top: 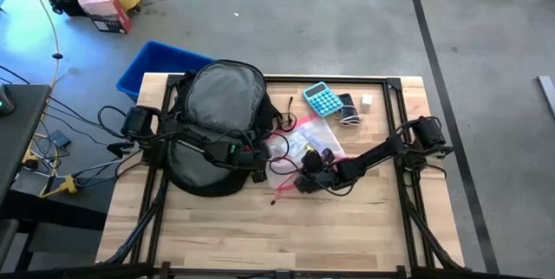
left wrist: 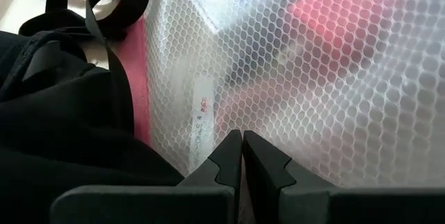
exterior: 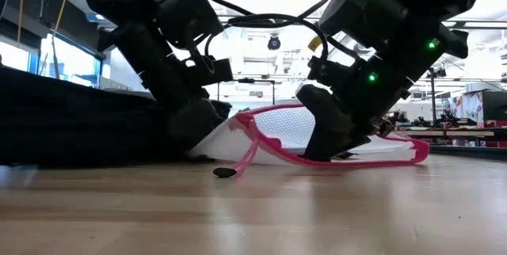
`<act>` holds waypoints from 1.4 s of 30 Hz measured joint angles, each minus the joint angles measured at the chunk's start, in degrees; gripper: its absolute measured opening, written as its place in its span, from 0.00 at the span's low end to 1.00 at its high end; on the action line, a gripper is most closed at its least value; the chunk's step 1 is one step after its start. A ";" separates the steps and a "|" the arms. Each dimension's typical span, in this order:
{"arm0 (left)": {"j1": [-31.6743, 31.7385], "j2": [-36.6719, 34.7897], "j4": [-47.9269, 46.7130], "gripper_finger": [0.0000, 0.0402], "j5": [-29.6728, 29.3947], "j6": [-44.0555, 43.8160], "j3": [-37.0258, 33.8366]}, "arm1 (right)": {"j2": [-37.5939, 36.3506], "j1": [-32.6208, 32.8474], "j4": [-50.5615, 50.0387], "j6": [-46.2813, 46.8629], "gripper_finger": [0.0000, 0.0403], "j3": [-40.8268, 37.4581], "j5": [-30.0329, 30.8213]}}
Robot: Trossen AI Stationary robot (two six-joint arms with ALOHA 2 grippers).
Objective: Unpack backpack
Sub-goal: Remove the black pen in the pink zip bag
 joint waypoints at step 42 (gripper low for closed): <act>-0.13 0.00 -2.28 0.00 0.64 -2.65 0.04 | -31.71 -3.69 -69.35 53.34 0.00 -8.18 0.29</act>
